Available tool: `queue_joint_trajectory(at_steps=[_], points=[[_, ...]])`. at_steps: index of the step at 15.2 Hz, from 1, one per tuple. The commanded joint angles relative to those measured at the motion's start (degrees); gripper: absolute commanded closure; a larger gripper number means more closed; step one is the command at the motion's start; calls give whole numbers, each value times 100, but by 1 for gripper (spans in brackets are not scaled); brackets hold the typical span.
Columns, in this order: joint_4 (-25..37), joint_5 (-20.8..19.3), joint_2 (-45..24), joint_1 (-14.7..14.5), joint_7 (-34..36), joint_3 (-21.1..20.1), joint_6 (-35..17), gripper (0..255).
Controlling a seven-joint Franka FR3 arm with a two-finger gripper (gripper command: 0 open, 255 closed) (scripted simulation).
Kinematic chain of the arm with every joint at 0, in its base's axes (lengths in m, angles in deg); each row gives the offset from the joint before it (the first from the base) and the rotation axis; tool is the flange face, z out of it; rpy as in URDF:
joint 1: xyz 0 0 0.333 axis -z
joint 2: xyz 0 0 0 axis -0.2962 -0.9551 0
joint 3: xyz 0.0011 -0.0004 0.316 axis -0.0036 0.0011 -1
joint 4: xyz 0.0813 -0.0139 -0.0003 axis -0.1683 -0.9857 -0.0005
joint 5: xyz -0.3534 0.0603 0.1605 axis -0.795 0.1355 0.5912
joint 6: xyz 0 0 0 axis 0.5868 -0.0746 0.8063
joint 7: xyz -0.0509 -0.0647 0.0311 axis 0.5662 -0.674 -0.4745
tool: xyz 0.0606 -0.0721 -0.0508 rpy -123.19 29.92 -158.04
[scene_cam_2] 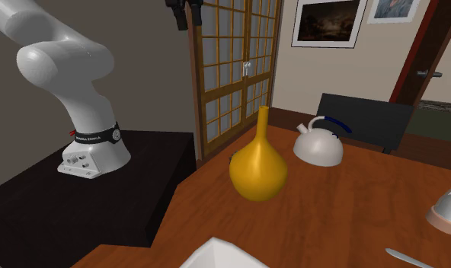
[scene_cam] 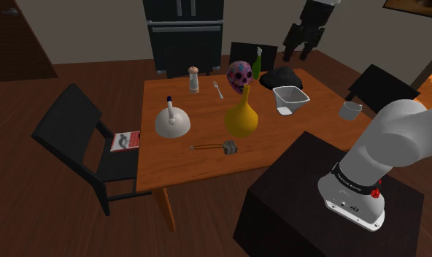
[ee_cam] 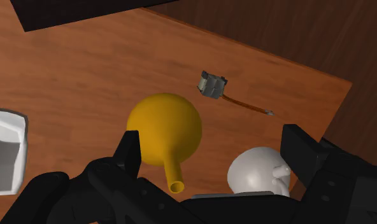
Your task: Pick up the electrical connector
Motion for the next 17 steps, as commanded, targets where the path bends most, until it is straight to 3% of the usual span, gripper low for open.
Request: queue_joint_trajectory(at_steps=[1, 9, 17], points=[[0, 0, 0, 0, 0, 0, 0, 0], [-1019, 177, -596, -102, 467, -465, -1568, 0], [-1535, 320, -1862, -217, 960, -930, -3291, 0]])
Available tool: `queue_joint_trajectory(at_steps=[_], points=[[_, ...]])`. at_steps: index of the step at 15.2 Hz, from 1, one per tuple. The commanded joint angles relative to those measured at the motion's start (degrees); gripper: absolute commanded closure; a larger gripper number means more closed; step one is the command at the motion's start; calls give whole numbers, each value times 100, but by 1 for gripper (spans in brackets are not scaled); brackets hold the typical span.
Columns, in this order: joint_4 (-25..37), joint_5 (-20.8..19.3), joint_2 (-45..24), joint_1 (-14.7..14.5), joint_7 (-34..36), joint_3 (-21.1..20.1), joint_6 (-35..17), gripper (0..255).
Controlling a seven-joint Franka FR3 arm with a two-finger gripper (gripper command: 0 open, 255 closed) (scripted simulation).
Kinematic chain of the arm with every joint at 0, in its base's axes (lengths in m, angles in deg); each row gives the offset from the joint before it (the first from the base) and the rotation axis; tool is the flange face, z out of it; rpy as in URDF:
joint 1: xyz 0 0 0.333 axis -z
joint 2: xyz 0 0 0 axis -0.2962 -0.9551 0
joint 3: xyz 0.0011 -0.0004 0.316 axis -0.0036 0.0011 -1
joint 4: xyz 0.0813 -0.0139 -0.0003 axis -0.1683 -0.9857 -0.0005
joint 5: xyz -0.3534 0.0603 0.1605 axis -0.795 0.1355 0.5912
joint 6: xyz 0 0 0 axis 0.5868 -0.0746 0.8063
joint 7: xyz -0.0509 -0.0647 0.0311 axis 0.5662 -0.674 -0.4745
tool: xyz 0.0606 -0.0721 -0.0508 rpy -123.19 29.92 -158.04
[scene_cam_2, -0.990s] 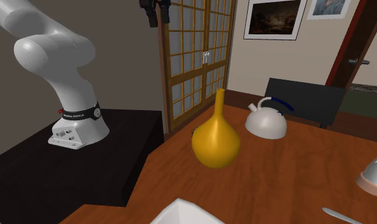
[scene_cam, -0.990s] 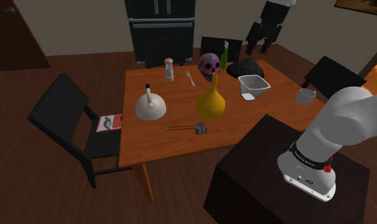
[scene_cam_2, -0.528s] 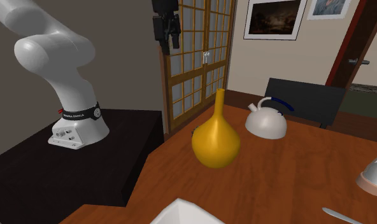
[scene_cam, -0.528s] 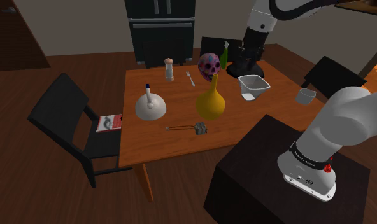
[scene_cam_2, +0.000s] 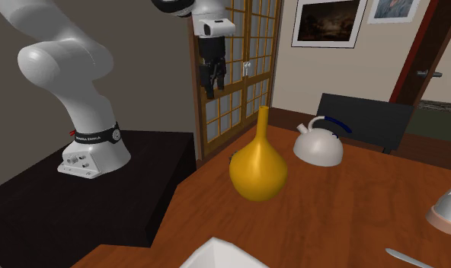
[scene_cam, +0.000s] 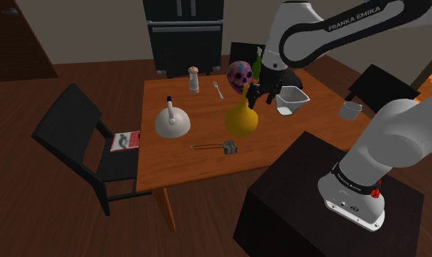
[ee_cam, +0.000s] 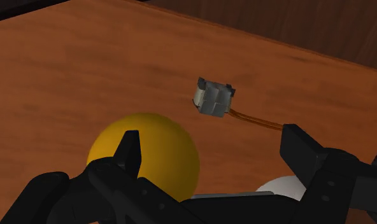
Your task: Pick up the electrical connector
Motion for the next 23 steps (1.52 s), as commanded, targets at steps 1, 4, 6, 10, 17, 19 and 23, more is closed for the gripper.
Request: queue_joint_trajectory(at_steps=[1, 4, 6, 10, 17, 19, 23], points=[[-49, 8, -422, -4, 105, -94, -463, 0], [-67, -10, -1084, -17, 327, -262, -1116, 0], [-33, -65, -1562, -13, 500, -369, -1538, 0], [143, -346, -2577, 14, 954, -541, -2325, 0], [786, -1341, -4411, -280, 2086, -322, -3383, 0], [904, -1449, -4705, -399, 2212, -206, -3547, 0], [993, -1553, -5072, -502, 2293, -80, -3826, 0]])
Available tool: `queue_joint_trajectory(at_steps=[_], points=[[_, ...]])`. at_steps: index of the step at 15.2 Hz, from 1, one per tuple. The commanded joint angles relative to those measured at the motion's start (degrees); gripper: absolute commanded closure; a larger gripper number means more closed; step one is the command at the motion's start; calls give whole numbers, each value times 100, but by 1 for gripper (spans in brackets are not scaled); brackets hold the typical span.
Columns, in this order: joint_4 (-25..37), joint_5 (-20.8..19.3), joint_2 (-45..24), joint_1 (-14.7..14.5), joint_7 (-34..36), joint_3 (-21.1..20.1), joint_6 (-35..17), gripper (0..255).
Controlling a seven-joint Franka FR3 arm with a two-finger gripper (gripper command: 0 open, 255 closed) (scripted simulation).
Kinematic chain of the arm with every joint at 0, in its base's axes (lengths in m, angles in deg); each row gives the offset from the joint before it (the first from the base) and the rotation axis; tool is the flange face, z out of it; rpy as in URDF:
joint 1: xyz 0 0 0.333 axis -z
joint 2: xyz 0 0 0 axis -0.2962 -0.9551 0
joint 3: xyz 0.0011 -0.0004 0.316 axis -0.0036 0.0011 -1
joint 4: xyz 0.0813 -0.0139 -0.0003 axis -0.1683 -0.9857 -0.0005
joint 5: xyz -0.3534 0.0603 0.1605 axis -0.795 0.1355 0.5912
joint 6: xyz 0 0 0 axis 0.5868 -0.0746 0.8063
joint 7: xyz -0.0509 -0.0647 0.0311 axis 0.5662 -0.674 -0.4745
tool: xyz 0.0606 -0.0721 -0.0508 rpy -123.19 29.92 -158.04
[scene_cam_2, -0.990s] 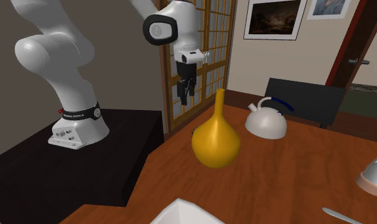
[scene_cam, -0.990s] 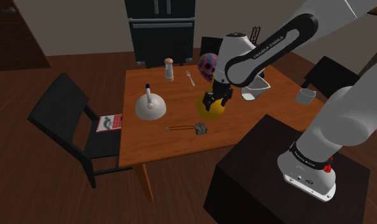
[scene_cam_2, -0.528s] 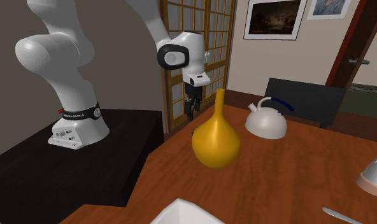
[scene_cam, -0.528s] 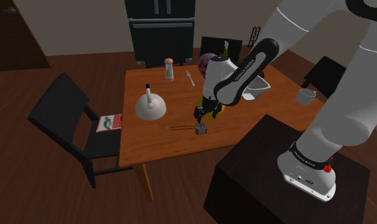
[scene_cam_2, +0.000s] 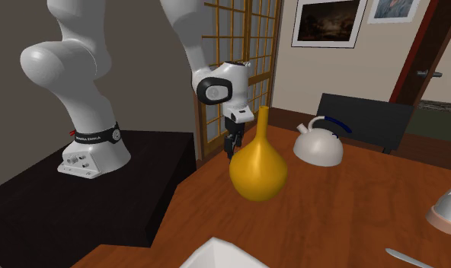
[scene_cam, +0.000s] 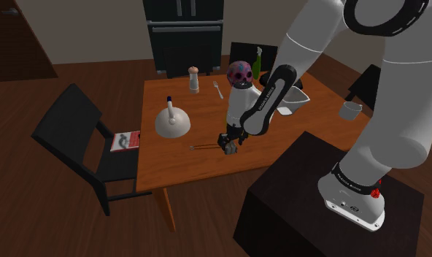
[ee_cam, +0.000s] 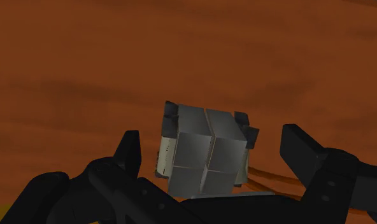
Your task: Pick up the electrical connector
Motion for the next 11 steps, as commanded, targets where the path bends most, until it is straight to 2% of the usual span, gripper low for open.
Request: queue_joint_trajectory(at_steps=[1, 4, 5, 11], points=[[37, -55, -186, -61, 52, 66, -153, 0], [79, -87, -333, -102, 78, 114, -258, 0], [69, -87, -326, -105, 82, 114, -262, 255], [69, -88, -329, -105, 81, 115, -265, 255]])
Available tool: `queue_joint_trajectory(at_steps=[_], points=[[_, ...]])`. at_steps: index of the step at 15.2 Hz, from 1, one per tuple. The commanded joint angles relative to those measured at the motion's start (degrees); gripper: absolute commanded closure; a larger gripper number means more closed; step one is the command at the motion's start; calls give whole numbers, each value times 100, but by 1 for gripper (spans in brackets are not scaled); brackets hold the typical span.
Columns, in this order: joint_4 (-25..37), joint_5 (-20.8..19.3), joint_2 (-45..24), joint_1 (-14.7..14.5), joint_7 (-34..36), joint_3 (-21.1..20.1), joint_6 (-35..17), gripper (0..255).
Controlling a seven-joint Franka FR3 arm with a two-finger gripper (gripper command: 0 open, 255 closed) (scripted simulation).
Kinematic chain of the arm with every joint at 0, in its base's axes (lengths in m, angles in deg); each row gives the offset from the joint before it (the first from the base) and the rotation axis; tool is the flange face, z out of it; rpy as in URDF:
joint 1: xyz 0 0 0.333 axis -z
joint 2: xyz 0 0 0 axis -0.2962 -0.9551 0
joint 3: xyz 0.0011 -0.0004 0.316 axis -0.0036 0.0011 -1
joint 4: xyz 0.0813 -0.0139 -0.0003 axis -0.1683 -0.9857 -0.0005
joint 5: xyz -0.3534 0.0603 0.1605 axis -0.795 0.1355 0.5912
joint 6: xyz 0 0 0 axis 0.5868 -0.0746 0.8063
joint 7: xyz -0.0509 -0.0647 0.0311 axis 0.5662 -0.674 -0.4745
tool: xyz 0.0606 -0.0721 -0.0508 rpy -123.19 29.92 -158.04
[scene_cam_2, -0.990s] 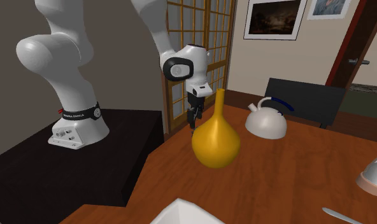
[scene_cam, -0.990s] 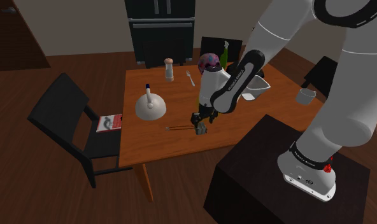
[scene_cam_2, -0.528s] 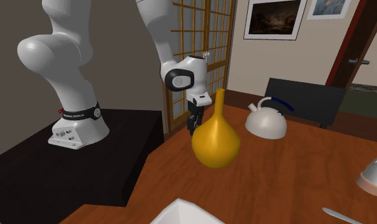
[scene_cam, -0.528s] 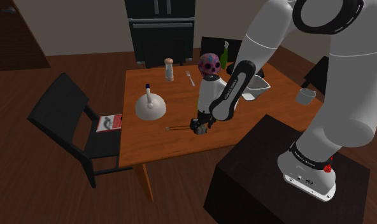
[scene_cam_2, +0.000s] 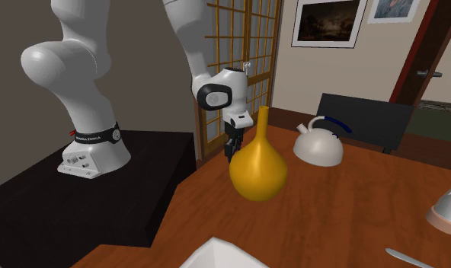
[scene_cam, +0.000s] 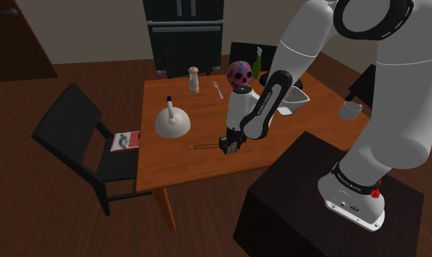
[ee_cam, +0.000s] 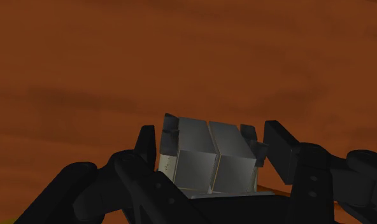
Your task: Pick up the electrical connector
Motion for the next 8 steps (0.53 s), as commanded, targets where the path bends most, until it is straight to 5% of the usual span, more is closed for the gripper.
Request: queue_joint_trajectory(at_steps=[1, 8], points=[[-2, -1, -6, -1, 0, -2, 0, 255], [-118, 115, 454, 131, -93, -159, 348, 255]])
